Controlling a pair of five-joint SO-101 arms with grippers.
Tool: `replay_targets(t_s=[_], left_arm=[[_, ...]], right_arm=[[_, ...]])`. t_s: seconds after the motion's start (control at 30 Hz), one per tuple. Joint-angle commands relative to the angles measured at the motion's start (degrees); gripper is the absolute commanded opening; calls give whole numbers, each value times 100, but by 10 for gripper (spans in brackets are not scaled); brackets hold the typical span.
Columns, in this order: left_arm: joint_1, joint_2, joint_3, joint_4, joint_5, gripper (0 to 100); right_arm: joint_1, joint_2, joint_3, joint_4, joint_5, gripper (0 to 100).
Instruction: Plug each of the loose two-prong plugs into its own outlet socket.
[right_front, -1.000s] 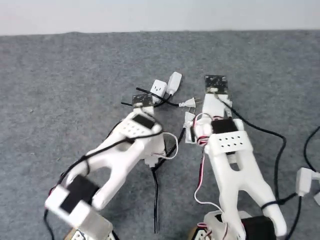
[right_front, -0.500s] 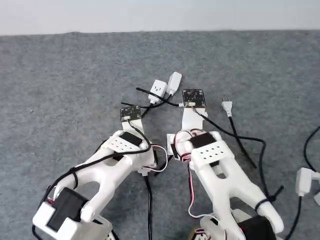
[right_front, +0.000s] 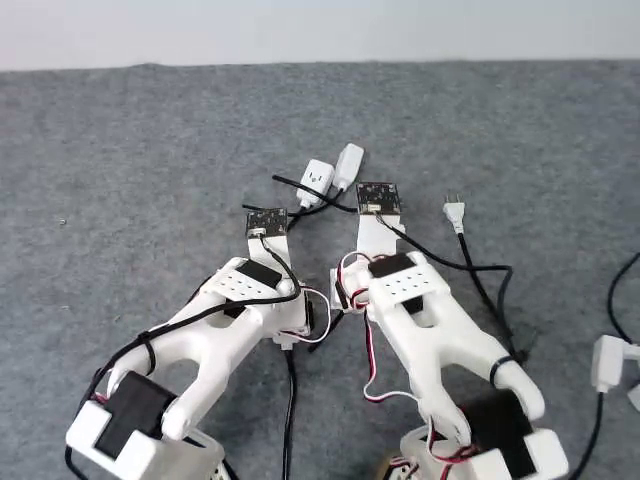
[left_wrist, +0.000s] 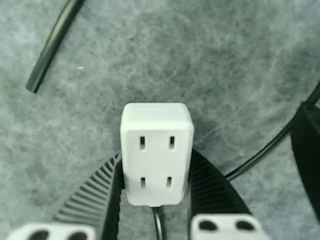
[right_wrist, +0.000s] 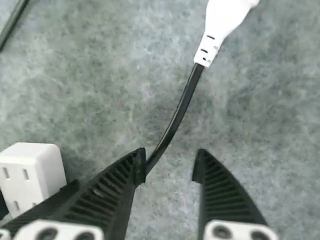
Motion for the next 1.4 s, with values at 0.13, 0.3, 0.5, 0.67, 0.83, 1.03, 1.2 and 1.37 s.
replay_targets(t_s=[0.13, 0.3, 0.5, 0.67, 0.83, 1.03, 1.2, 1.37], left_arm=[[-132, -26, -84, -413, -105, 15], [-132, -26, -92, -369, -105, 16], [-229, -26, -66, -369, -123, 16], [-308, -26, -66, -378, -378, 16], [-308, -26, -66, -378, -387, 16], [-316, -44, -145, -369, -387, 16], [-316, -422, -136, -352, -378, 88], [-273, -738, 171, -211, -360, 278]], right_arm=[[84, -75, -360, 31, -18, 114], [84, -48, -360, 22, -9, 112], [84, -31, -343, -84, 0, 111], [84, 66, -360, -92, 0, 111], [84, 532, -668, -13, 132, 110], [84, 585, -826, 180, 149, 27], [84, 585, -826, 180, 149, 9], [84, 585, -826, 189, 149, 8]])
